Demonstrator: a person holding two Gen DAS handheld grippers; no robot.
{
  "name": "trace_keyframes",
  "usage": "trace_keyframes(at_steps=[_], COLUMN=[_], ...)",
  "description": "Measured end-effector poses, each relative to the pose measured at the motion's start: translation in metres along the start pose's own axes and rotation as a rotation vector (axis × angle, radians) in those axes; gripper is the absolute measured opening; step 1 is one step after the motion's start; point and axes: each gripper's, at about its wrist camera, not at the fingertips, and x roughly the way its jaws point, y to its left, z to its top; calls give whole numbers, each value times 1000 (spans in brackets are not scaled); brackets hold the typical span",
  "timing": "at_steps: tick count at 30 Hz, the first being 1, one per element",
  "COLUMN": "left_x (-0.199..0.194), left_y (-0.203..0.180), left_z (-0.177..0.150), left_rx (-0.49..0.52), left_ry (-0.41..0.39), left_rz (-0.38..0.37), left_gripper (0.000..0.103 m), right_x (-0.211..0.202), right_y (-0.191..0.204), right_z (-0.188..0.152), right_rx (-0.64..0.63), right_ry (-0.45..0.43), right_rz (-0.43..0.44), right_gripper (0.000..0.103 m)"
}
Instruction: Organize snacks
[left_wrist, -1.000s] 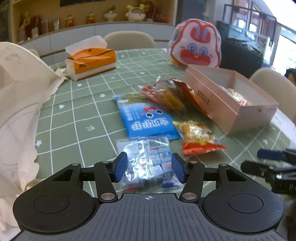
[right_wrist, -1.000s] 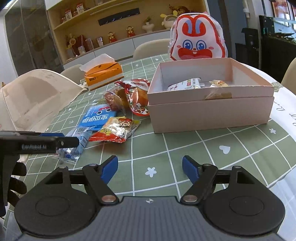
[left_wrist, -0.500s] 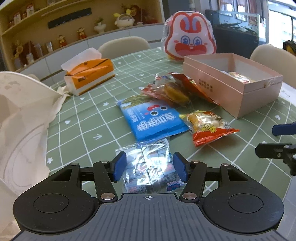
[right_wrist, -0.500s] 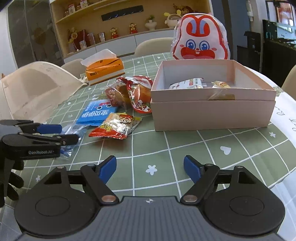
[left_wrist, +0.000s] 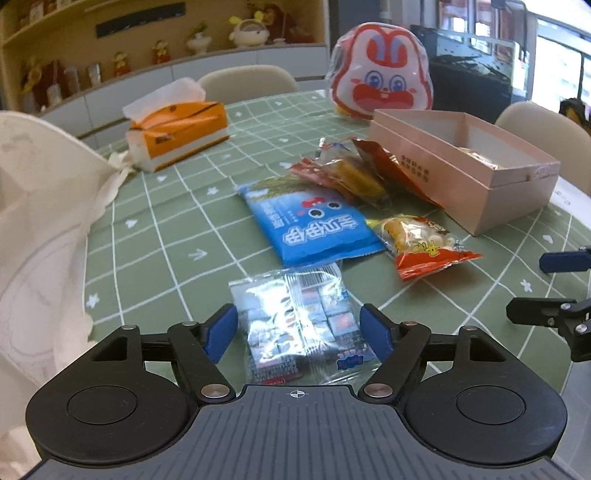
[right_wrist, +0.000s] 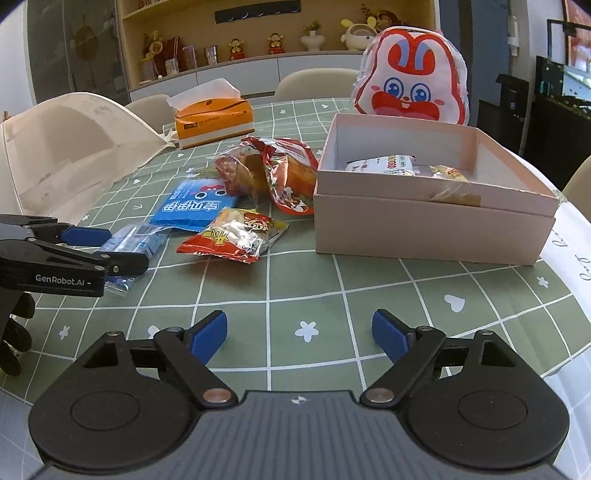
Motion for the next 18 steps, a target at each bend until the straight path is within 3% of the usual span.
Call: trace_keyframes(at_steps=[5,7,13,18], left_x=[5,3,-10,-16], left_y=[5,5,20,25], left_z=[0,-1,-3,-10], left_rx=[-37,-39,-127,-145], left_ry=[3,-8,-4,-10], left_rz=[-38,-42,-127,-143], left_gripper=[80,76,68,68], right_x=[1,2,6,12], right_y=[0,0,15,25], right_z=[1,1,2,17], right_rx=[-10,-8,-92,-41], right_ry=[11,25,73,90], right_rz=[20,48,-9,42], right_gripper=[92,102,103,100])
